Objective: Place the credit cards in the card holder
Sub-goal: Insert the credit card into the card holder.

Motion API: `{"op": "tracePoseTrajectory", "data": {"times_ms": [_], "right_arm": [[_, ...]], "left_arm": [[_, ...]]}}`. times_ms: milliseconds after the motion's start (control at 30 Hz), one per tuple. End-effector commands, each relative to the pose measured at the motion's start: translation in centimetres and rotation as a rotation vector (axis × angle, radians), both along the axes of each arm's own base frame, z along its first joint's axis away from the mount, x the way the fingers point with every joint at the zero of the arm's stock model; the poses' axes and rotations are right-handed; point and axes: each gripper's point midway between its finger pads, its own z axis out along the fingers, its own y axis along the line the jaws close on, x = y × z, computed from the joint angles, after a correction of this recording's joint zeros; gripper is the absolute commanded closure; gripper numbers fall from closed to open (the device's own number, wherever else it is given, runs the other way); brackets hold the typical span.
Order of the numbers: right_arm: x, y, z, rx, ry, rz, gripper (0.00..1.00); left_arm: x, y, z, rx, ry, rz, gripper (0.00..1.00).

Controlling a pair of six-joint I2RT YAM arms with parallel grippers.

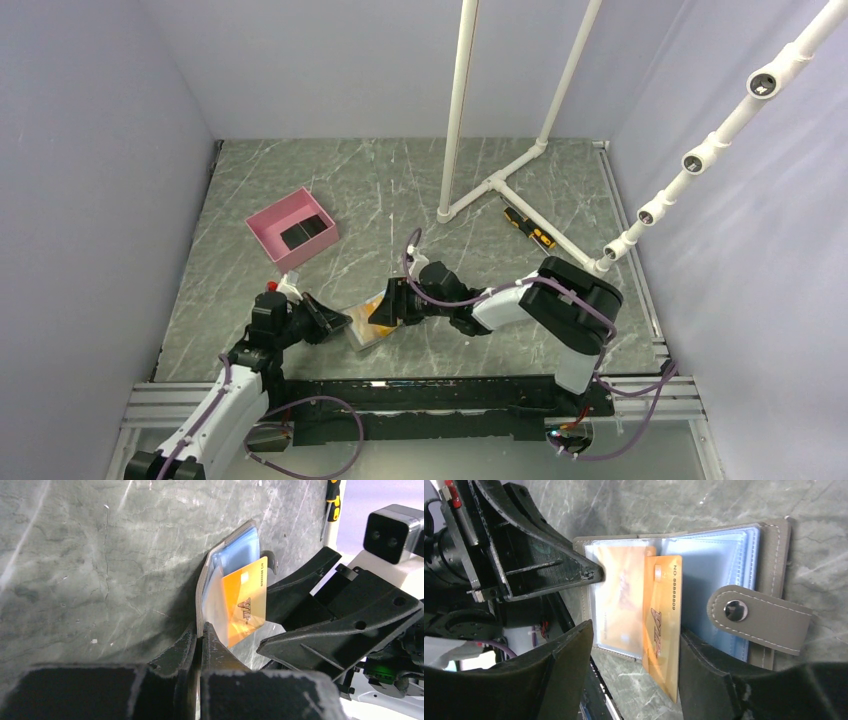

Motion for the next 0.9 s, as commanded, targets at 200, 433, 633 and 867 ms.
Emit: {"op": "tracePoseTrajectory", "data": {"times_ms": [200,433,633,867], "right_arm": [[0.2,-2.1,-1.7,-0.133,-0.045,0.045,0.39],[0.1,-1.9,-0.6,-0.04,-0.015,0.083,0.52],[0.1,-2.1,-0.8,-0.002,0.015,0.079,0.59],[0.6,-2.6,-1.2,0.002,0.039,0.06,0.72]], "left_arm": [[-0.2,-0.3,0.3,0.009,0.006,-0.04,1.0],[-0.3,-0.4,0.1,0.004,0.008,-0.042,1.0],[-0.3,-0.5,0.2,0.001,0.005,-0.049,1.0],[-0.3,-0.5,0.2,0.003,0.003,-0.051,1.0]]}}
